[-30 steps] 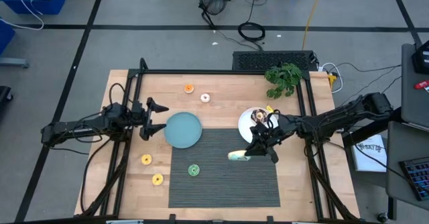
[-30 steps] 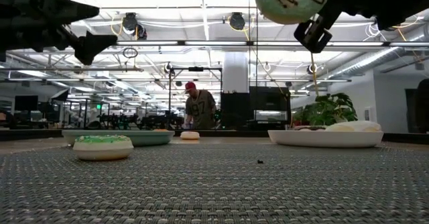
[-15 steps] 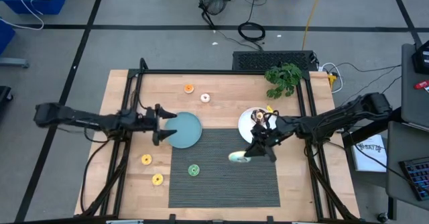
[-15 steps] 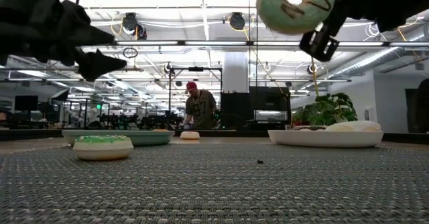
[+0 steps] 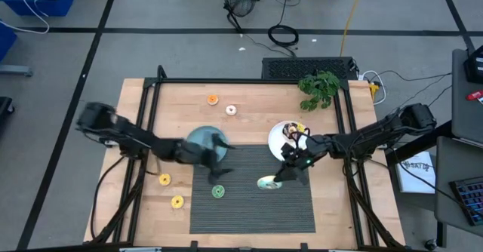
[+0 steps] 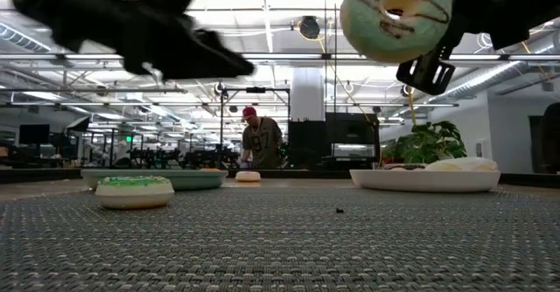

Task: Pick & Place donuts
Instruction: Put the large blue donut on the white plate

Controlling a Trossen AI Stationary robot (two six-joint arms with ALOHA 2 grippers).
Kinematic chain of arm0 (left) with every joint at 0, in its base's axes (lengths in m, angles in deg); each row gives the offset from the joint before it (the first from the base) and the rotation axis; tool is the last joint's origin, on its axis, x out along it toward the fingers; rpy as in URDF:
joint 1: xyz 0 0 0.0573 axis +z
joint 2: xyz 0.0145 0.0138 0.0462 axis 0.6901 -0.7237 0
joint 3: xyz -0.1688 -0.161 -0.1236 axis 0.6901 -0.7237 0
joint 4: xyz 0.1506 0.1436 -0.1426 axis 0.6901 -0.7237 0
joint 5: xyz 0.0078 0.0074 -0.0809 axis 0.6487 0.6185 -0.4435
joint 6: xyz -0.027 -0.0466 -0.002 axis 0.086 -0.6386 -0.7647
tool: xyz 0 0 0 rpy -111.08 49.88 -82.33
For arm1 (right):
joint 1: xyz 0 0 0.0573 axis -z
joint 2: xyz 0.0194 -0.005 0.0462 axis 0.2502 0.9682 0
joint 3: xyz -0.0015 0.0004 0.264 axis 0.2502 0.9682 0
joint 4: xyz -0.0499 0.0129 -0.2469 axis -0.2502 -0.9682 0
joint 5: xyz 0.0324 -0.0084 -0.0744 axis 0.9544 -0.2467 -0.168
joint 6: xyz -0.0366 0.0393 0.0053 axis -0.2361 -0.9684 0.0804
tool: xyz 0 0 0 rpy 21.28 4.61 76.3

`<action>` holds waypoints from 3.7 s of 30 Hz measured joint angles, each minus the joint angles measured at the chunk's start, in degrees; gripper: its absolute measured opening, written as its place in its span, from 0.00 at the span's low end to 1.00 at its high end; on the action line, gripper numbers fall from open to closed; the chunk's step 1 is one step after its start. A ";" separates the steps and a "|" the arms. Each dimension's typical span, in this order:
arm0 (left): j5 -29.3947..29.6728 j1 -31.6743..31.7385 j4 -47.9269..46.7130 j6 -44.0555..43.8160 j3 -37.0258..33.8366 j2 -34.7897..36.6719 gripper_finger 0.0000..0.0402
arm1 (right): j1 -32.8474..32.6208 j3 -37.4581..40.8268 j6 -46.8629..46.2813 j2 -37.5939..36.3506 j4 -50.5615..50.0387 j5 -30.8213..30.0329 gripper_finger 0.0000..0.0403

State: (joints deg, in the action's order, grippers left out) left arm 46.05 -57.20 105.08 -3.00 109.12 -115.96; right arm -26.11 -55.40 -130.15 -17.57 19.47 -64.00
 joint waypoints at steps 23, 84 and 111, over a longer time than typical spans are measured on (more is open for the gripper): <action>25.18 -19.90 -12.25 28.18 34.12 -23.42 0.94 | -5.90 0.00 -0.50 -0.09 0.95 -0.11 0.03; 11.88 -14.05 6.65 43.29 34.74 -28.62 0.63 | -5.90 -0.07 0.88 -0.09 -0.26 -0.57 0.03; 31.48 -16.33 7.03 37.39 34.82 -28.38 0.12 | -5.28 0.02 25.25 -0.07 6.34 -12.46 0.03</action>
State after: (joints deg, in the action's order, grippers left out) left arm 77.52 -73.53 112.11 34.39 143.94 -144.33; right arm -31.39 -55.38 -104.90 -17.63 25.81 -76.46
